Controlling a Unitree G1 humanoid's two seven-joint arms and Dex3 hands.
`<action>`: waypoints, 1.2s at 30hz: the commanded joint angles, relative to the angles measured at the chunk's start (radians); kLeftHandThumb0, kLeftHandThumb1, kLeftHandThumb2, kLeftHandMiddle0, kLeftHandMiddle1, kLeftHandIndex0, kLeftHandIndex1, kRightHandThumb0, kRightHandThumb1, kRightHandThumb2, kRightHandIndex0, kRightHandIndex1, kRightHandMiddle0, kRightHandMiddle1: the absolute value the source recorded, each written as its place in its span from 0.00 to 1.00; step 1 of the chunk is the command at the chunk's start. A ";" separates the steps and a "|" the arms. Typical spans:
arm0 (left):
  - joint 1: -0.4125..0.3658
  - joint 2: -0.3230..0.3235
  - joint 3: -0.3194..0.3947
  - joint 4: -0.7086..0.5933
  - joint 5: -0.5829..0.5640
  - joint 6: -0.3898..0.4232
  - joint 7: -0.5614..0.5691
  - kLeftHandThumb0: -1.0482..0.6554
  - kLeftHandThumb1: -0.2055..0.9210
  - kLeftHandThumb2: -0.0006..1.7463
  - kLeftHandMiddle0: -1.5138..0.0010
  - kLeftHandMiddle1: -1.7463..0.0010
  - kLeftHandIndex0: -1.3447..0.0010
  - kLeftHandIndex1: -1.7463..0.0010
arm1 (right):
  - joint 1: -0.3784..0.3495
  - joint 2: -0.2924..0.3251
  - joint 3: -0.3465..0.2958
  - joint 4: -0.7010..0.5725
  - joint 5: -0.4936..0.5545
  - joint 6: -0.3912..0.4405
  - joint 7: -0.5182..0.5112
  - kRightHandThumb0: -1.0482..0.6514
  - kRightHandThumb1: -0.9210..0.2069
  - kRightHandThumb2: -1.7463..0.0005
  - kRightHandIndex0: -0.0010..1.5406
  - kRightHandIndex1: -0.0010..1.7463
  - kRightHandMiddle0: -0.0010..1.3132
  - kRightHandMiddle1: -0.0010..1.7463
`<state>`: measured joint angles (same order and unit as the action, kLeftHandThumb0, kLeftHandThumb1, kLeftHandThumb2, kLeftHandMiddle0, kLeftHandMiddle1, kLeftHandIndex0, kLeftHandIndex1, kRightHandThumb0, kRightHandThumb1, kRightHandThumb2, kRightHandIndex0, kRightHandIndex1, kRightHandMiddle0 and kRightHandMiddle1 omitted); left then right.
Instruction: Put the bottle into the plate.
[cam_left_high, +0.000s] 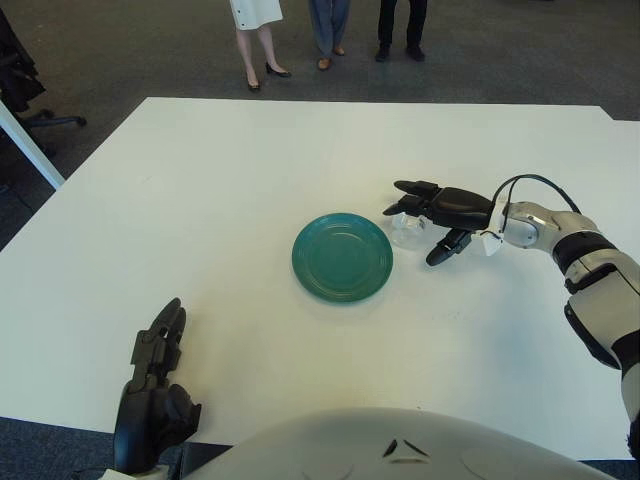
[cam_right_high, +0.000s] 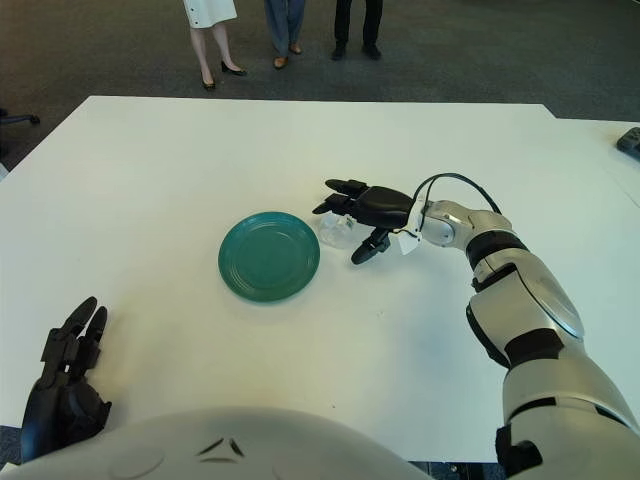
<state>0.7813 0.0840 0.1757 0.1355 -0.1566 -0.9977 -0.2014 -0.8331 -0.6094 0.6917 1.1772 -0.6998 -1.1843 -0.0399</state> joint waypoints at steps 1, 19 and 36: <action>0.190 -0.027 0.000 0.008 0.015 0.002 -0.003 0.00 1.00 0.53 0.82 0.99 1.00 0.63 | 0.068 0.004 0.021 0.022 -0.033 0.031 0.080 0.02 0.00 0.91 0.28 0.04 0.00 0.40; 0.172 -0.065 -0.022 -0.005 0.027 -0.003 0.015 0.00 1.00 0.52 0.82 1.00 1.00 0.58 | 0.061 -0.016 0.026 0.023 -0.056 0.050 0.058 0.00 0.00 0.92 0.25 0.01 0.00 0.34; 0.169 -0.068 -0.052 -0.010 0.019 -0.003 0.020 0.00 1.00 0.51 0.82 1.00 1.00 0.58 | 0.049 -0.036 0.049 0.022 -0.111 0.049 -0.011 0.00 0.00 0.82 0.23 0.00 0.00 0.32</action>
<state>0.7969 0.0618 0.1324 0.1183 -0.1466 -1.0105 -0.1962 -0.8314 -0.6345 0.7010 1.1763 -0.7389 -1.1591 -0.0801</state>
